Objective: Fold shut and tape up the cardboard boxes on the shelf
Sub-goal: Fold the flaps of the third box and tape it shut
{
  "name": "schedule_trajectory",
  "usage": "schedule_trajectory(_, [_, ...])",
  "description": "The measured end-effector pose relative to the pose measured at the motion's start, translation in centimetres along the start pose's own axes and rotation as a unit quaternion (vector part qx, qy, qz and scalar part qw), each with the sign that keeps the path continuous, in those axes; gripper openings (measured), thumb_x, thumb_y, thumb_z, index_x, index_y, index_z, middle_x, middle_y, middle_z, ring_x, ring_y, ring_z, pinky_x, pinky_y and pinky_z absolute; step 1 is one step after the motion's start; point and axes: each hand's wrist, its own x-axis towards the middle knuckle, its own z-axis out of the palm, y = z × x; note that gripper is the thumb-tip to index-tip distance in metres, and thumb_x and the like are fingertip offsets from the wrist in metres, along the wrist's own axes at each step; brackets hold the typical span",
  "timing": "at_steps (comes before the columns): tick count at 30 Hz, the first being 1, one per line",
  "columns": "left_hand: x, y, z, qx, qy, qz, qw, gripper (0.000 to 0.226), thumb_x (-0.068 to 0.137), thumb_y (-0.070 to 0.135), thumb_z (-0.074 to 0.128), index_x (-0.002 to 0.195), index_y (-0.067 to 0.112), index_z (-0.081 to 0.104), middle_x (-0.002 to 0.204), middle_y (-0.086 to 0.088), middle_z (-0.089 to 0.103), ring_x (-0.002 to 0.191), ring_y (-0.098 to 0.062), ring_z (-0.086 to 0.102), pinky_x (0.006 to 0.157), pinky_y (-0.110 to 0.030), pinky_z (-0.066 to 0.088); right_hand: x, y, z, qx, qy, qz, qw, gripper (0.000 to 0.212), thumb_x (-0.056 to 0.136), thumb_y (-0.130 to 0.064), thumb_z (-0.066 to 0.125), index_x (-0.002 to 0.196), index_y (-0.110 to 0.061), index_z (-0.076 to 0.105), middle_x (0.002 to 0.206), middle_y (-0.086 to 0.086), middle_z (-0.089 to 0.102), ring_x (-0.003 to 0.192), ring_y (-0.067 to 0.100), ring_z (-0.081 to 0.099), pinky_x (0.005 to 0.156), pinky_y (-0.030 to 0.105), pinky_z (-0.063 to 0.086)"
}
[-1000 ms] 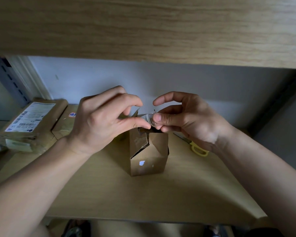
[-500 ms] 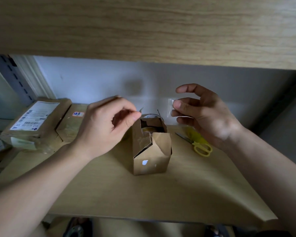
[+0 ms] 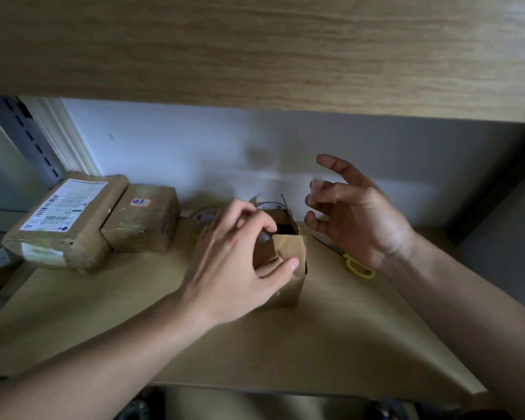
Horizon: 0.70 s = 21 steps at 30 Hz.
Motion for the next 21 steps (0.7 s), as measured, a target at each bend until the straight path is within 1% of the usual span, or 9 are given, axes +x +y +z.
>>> schedule_trajectory(2, [0.1, 0.3, 0.6, 0.005, 0.012, -0.014, 1.000, 0.040, 0.078, 0.062, 0.064, 0.100, 0.028, 0.059, 0.109, 0.008, 0.043, 0.094, -0.011, 0.051, 0.083, -0.036, 0.050, 0.1, 0.1, -0.2, -0.024, -0.005, -0.013, 1.000, 0.067, 0.078, 0.013, 0.056, 0.137, -0.020, 0.053, 0.084, 0.001, 0.055, 0.075, 0.016, 0.057, 0.064, 0.029, 0.052])
schedule_trajectory(4, [0.2, 0.3, 1.0, 0.005, 0.021, -0.029, 0.999, 0.034, 0.079, 0.058, 0.064, 0.094, 0.028, 0.056, 0.106, 0.008, 0.042, 0.092, -0.013, 0.051, 0.081, -0.036, 0.049, 0.2, 0.4, -0.1, -0.065, 0.003, -0.033, 0.997, 0.073, 0.069, 0.007, 0.063, 0.136, -0.021, 0.054, 0.083, 0.000, 0.054, 0.071, 0.014, 0.057, 0.064, 0.027, 0.052])
schedule_trajectory(7, [0.2, 0.3, 1.5, -0.008, 0.026, -0.031, 0.999, 0.031, 0.081, 0.052, 0.068, 0.091, 0.027, 0.052, 0.103, 0.007, 0.041, 0.088, -0.014, 0.050, 0.076, -0.037, 0.048, 0.4, 1.2, 0.3, -0.159, 0.033, -0.072, 0.984, 0.078, 0.062, -0.005, 0.084, 0.131, -0.028, 0.055, 0.086, 0.001, 0.052, 0.071, 0.014, 0.056, 0.070, 0.027, 0.053])
schedule_trajectory(9, [0.1, 0.2, 1.5, -0.012, 0.030, -0.025, 0.999, 0.031, 0.082, 0.048, 0.070, 0.090, 0.026, 0.051, 0.102, 0.006, 0.040, 0.086, -0.015, 0.050, 0.075, -0.037, 0.047, 0.2, 1.6, 0.7, -0.220, 0.040, -0.098, 0.970, 0.085, 0.060, -0.006, 0.095, 0.129, -0.030, 0.053, 0.086, 0.005, 0.050, 0.072, 0.015, 0.054, 0.071, 0.026, 0.052])
schedule_trajectory(10, [0.1, 0.2, 1.4, -0.012, 0.031, -0.024, 0.999, 0.031, 0.082, 0.047, 0.071, 0.090, 0.025, 0.050, 0.102, 0.006, 0.040, 0.085, -0.015, 0.049, 0.075, -0.037, 0.047, 0.1, 1.8, 0.8, -0.246, 0.043, -0.108, 0.962, 0.085, 0.061, -0.003, 0.096, 0.130, -0.028, 0.051, 0.087, 0.007, 0.049, 0.072, 0.013, 0.053, 0.068, 0.023, 0.051])
schedule_trajectory(13, [-0.1, -0.1, 1.3, -0.013, 0.034, -0.017, 0.999, 0.030, 0.084, 0.043, 0.070, 0.090, 0.023, 0.048, 0.104, 0.007, 0.041, 0.086, -0.016, 0.049, 0.075, -0.037, 0.046, 0.0, 2.0, 1.2, -0.310, 0.065, -0.140, 0.938, 0.078, 0.071, 0.008, 0.086, 0.131, -0.024, 0.048, 0.087, 0.009, 0.048, 0.066, 0.007, 0.050, 0.057, 0.014, 0.045])
schedule_trajectory(15, [-0.3, -0.2, 1.3, -0.017, 0.040, -0.008, 0.999, 0.026, 0.086, 0.038, 0.069, 0.091, 0.021, 0.049, 0.105, 0.006, 0.043, 0.086, -0.016, 0.050, 0.077, -0.039, 0.047, 0.2, 2.0, 1.1, -0.328, 0.076, -0.152, 0.929, 0.074, 0.074, 0.009, 0.081, 0.131, -0.024, 0.048, 0.088, 0.010, 0.048, 0.067, 0.009, 0.049, 0.056, 0.014, 0.044])
schedule_trajectory(18, [-0.4, -0.4, 1.4, -0.025, 0.041, -0.008, 0.999, 0.024, 0.087, 0.038, 0.067, 0.092, 0.021, 0.052, 0.107, 0.006, 0.044, 0.086, -0.017, 0.053, 0.077, -0.040, 0.050, 0.6, 2.1, 0.4, -0.317, 0.089, -0.143, 0.933, 0.071, 0.075, 0.004, 0.081, 0.131, -0.027, 0.049, 0.087, 0.008, 0.050, 0.067, 0.012, 0.050, 0.057, 0.016, 0.045])
schedule_trajectory(21, [-0.6, -0.6, 1.3, -0.045, 0.029, -0.018, 0.998, 0.025, 0.086, 0.041, 0.067, 0.095, 0.021, 0.055, 0.108, 0.008, 0.041, 0.076, -0.018, 0.059, 0.068, -0.040, 0.054, 0.8, 2.3, 0.1, -0.310, 0.088, -0.132, 0.937, 0.068, 0.077, 0.003, 0.081, 0.129, -0.028, 0.051, 0.085, 0.006, 0.051, 0.063, 0.009, 0.050, 0.058, 0.017, 0.046])
